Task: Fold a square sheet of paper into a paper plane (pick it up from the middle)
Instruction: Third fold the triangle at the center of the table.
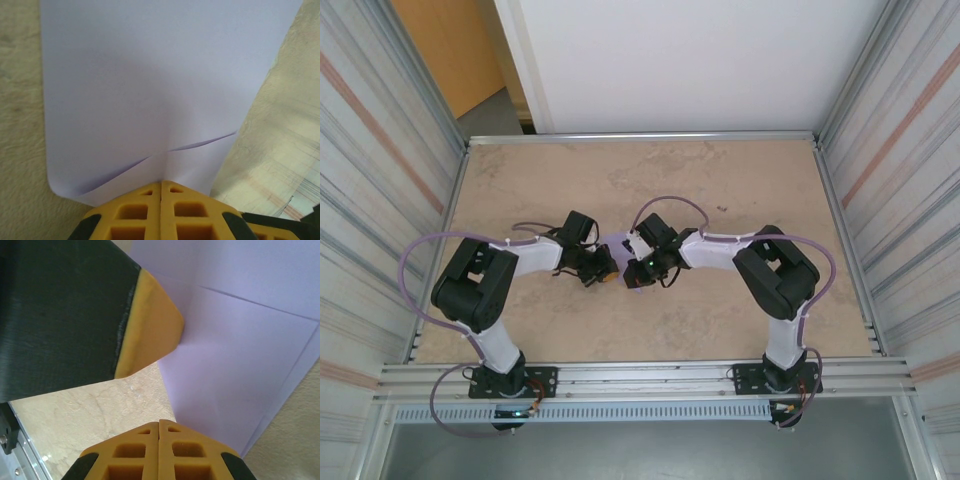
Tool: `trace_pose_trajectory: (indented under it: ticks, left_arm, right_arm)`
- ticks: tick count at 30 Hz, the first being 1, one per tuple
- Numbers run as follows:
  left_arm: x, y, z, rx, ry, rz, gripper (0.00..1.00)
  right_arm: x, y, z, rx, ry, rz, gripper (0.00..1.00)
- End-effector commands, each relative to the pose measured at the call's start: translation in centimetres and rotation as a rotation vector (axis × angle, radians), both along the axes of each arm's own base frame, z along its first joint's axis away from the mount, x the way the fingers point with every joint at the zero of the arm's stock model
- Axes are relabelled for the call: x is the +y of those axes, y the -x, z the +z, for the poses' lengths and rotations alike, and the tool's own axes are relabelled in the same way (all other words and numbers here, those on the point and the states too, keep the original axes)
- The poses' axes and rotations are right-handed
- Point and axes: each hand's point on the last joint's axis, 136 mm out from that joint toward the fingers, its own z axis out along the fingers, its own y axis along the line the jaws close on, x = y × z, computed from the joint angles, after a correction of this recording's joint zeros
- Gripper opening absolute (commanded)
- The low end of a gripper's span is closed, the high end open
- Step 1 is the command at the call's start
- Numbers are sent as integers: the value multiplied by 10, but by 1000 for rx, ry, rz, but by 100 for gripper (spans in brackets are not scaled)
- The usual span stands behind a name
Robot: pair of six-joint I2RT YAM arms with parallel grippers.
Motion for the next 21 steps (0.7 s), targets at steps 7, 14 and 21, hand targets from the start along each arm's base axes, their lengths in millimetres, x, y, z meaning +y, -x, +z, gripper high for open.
trace_pose_trajectory:
  ticks: [7,14,21]
  left_arm:
    - [14,15,-23,81,-92,-1,6]
    - [2,1,3,-13,-29,-37,9]
    - [8,0,3,-37,-56,-53,11]
  right_arm:
    - [-6,-2,-17,44,34,-28,5]
    - [-13,2,-29,78,52,-37,5]
    - [-15,3,-33,98,49,-42,5]
